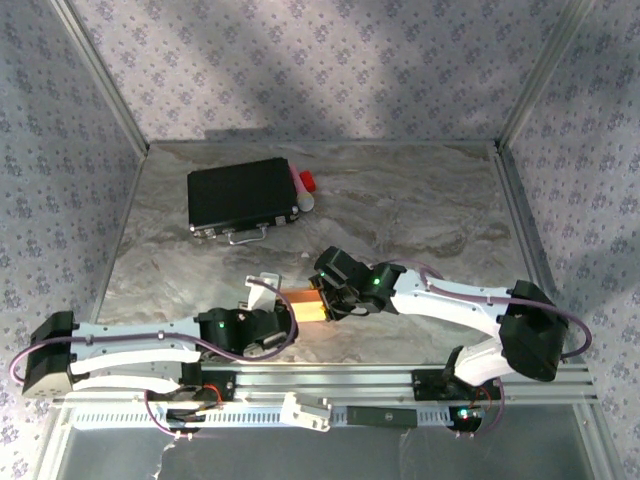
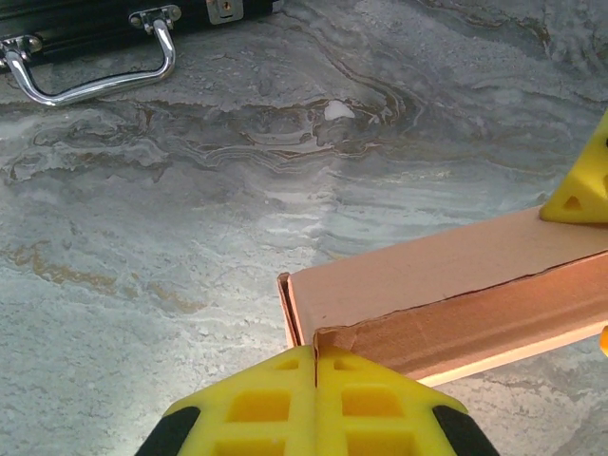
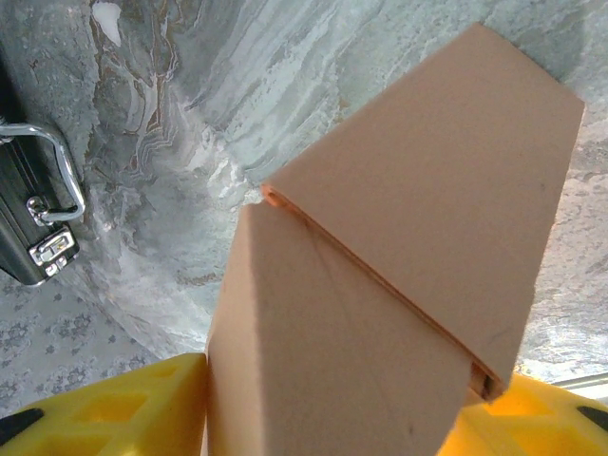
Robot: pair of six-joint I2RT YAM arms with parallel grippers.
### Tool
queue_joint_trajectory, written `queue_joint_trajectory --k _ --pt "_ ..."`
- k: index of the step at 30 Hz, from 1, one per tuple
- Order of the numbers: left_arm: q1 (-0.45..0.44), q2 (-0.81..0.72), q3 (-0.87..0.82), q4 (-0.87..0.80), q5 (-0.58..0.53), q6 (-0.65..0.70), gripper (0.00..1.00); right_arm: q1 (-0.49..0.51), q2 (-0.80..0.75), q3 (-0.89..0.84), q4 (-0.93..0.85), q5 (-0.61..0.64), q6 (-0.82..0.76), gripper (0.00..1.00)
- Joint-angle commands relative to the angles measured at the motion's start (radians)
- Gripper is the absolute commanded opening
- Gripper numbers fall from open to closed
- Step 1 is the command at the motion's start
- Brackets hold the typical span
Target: Fold the paper box
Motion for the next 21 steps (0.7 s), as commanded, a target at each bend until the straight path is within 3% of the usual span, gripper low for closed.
queue_joint_trajectory --k 1,2,4,9,14,21 --pt "-0.009 -0.018 -0.019 0.030 0.004 -0.030 0.00 0.007 0.015 -0.021 -0.033 0.013 0.395 0.57" --pt "-0.009 -0.018 -0.018 0.030 0.010 -0.030 0.00 0.006 0.014 -0.022 -0.036 0.014 0.395 0.57" --pt "-0.009 -0.019 -0.005 0.016 0.012 -0.038 0.14 0.007 0.017 -0.024 -0.038 0.018 0.395 0.56" --pt "-0.010 -0.048 0.028 -0.002 0.020 -0.038 0.32 0.011 0.016 -0.034 -0.028 0.020 0.392 0.56" --pt "-0.012 -0.086 0.038 0.018 0.052 -0.037 0.43 0.009 0.017 -0.039 -0.019 0.024 0.385 0.55" --pt "-0.018 -0.168 0.062 -0.001 0.074 -0.071 0.41 0.006 0.017 -0.042 -0.018 0.029 0.384 0.54"
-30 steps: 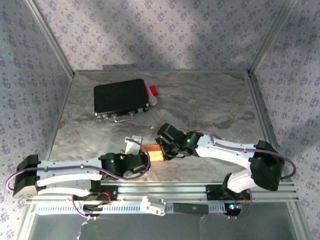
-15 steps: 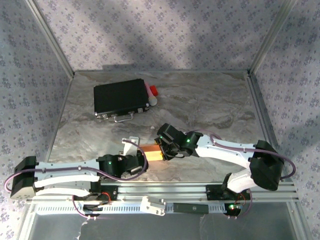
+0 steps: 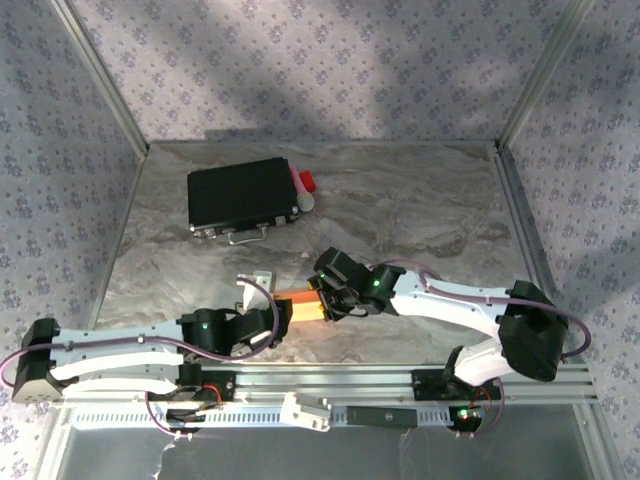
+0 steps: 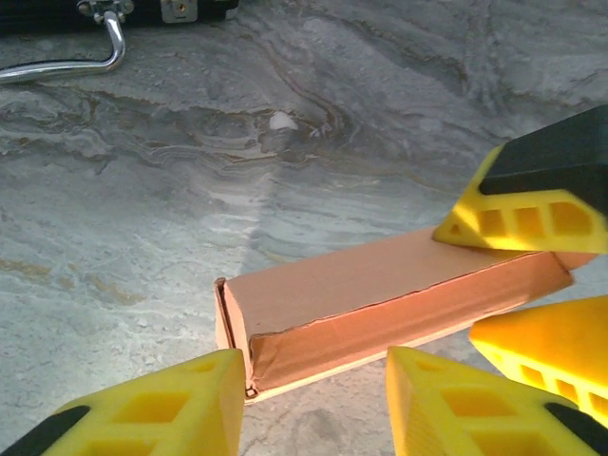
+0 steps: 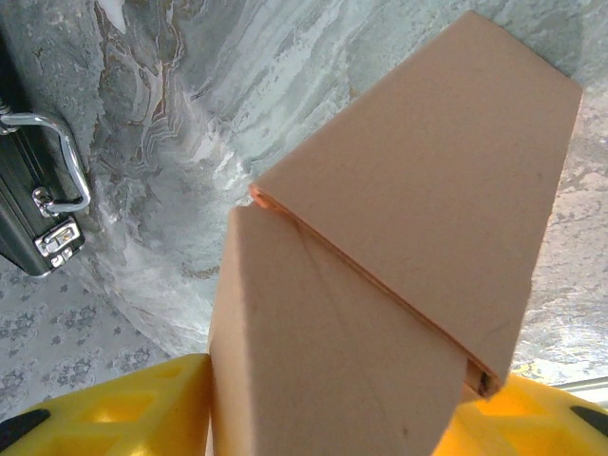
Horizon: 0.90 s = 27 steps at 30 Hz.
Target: Fold the paper box
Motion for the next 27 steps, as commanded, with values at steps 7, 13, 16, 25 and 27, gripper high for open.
queue_joint_trajectory --k 7,13,16,25,27 --pt "0.082 -0.138 0.040 -0.031 0.052 -0.035 0.45 0.003 0.017 -0.025 -0.058 0.032 0.383 0.54" --pt "0.269 -0.130 -0.003 0.105 0.279 0.024 0.39 0.005 0.019 -0.018 -0.061 0.033 0.380 0.53" --pt "0.297 -0.096 -0.025 0.137 0.317 0.030 0.37 0.005 0.022 -0.018 -0.062 0.033 0.380 0.53" --pt "0.297 -0.087 -0.091 0.094 0.313 -0.005 0.27 0.005 0.024 -0.019 -0.061 0.031 0.378 0.53" --pt "0.297 -0.091 -0.103 0.094 0.316 -0.008 0.26 0.005 0.025 -0.018 -0.060 0.032 0.377 0.53"
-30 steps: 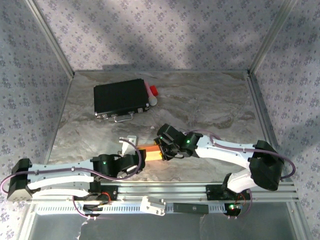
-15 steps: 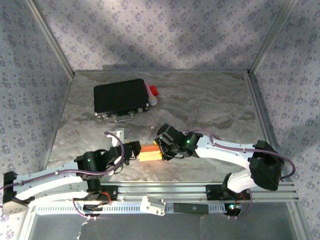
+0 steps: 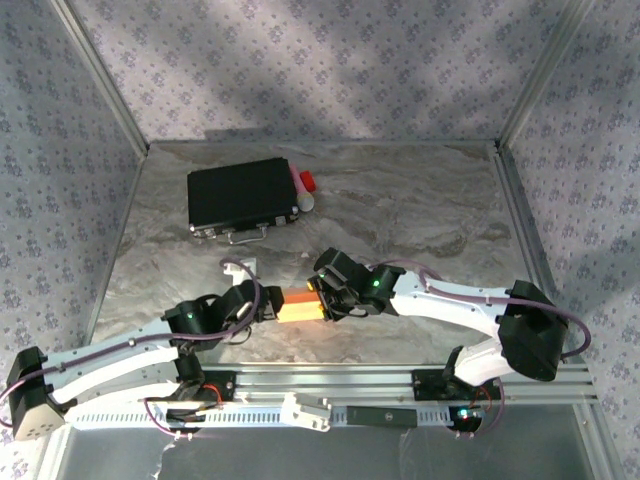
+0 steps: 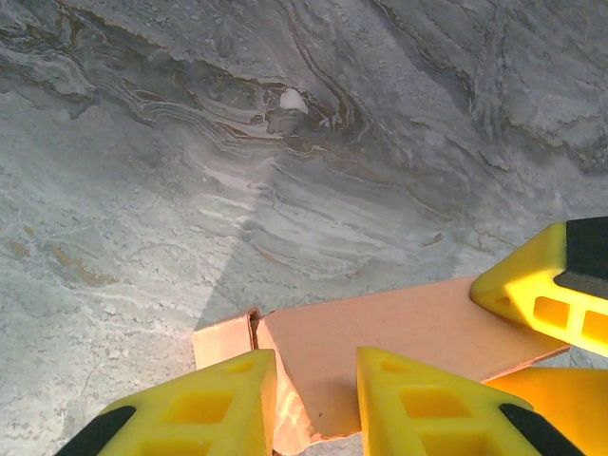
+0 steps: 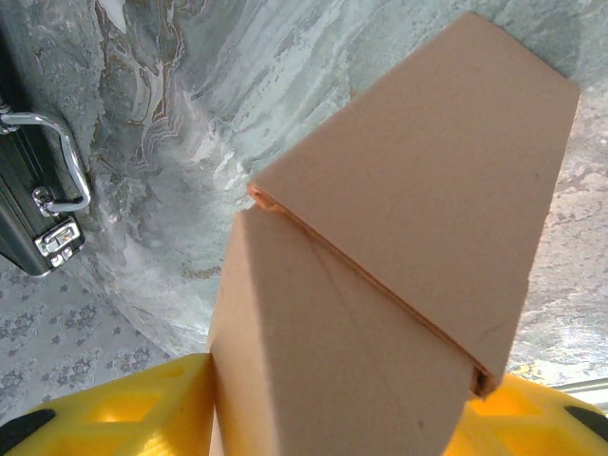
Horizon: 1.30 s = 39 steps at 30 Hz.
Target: Fold the paper box
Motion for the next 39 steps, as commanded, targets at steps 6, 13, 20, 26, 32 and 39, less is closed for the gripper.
queue_joint_trajectory --k 6,13,20,26,32,39 --pt "-0.002 -0.001 -0.038 -0.029 0.007 -0.008 0.25 0.001 0.032 -0.018 -0.057 0.022 0.377 0.52" --pt "-0.049 0.010 -0.004 -0.156 -0.088 -0.036 0.27 -0.002 0.033 -0.017 -0.058 0.023 0.375 0.52" --pt "-0.058 0.007 -0.008 -0.171 -0.099 -0.034 0.38 -0.006 0.039 -0.019 -0.052 0.018 0.369 0.52" --pt "-0.058 0.008 -0.042 -0.117 -0.087 -0.038 0.38 -0.010 0.041 -0.018 -0.054 0.013 0.364 0.52" --pt "-0.059 0.012 -0.072 -0.093 -0.071 -0.053 0.38 -0.012 0.041 -0.021 -0.051 0.011 0.359 0.52" --pt "-0.059 0.006 -0.112 -0.063 -0.060 -0.067 0.32 -0.015 0.040 -0.025 -0.048 0.007 0.354 0.52"
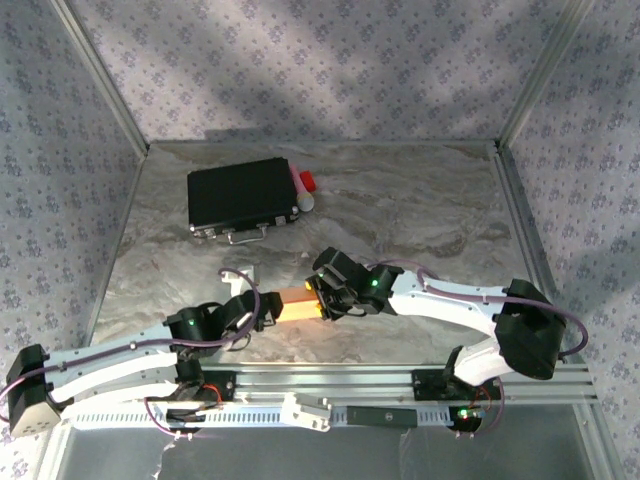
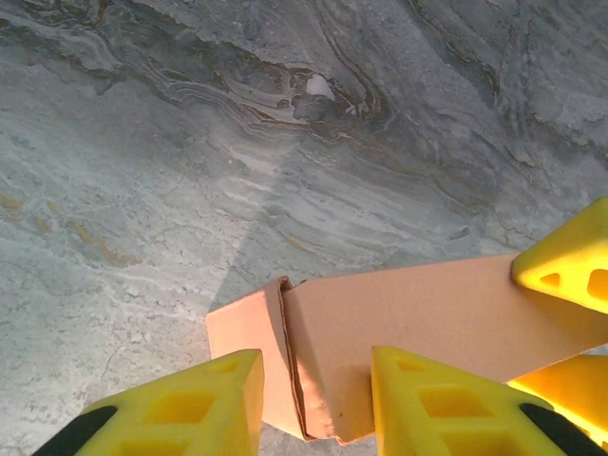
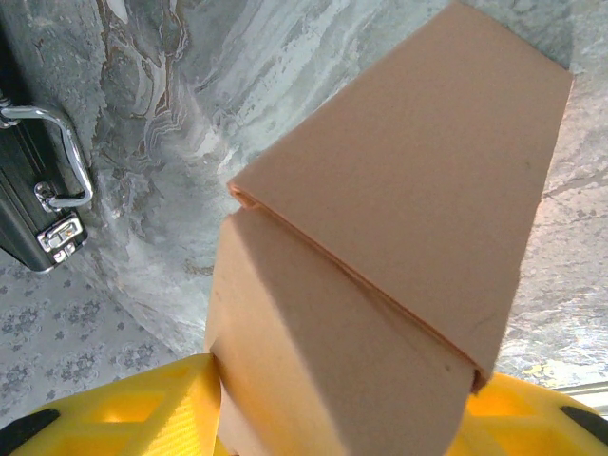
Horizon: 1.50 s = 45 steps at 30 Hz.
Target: Fold the paper box
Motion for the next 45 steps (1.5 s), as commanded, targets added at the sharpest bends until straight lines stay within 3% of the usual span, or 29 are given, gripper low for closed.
queue_joint_trajectory --k 1,11,14,21,25,29,32,34,39,41,45 --pt "-0.006 0.012 -0.046 -0.076 0.008 -0.011 0.31 -0.010 0.028 -0.025 -0.073 0.016 0.354 0.52" --pt "-0.049 0.029 -0.075 -0.089 -0.030 -0.058 0.28 -0.019 0.027 -0.030 -0.071 0.011 0.337 0.54" --pt "-0.062 0.045 -0.080 -0.080 -0.041 -0.066 0.28 -0.024 0.017 -0.030 -0.073 0.018 0.307 0.61" --pt "-0.089 0.071 -0.067 -0.075 -0.088 -0.081 0.25 -0.037 -0.065 -0.012 -0.135 0.072 0.163 0.89" --pt "-0.104 0.074 -0.055 -0.085 -0.113 -0.088 0.25 -0.050 -0.125 -0.008 -0.158 0.111 0.035 0.94" --pt "-0.111 0.077 -0.043 -0.098 -0.113 -0.092 0.25 -0.065 -0.185 0.020 -0.192 0.156 -0.186 0.92" --pt "-0.112 0.075 -0.038 -0.103 -0.135 -0.093 0.24 -0.068 -0.226 0.010 -0.190 0.208 -0.401 0.68" --pt "-0.115 0.074 -0.037 -0.105 -0.136 -0.093 0.24 -0.058 -0.254 -0.021 -0.105 0.263 -0.642 0.63" --pt "-0.118 0.076 -0.032 -0.107 -0.140 -0.092 0.24 0.057 -0.272 -0.093 -0.077 0.528 -1.120 0.55" --pt "-0.118 0.077 -0.032 -0.106 -0.141 -0.092 0.24 0.100 -0.284 -0.154 -0.035 0.612 -1.228 0.52" --pt "-0.121 0.076 -0.031 -0.111 -0.145 -0.093 0.24 0.130 -0.318 -0.279 0.098 0.664 -1.351 0.49"
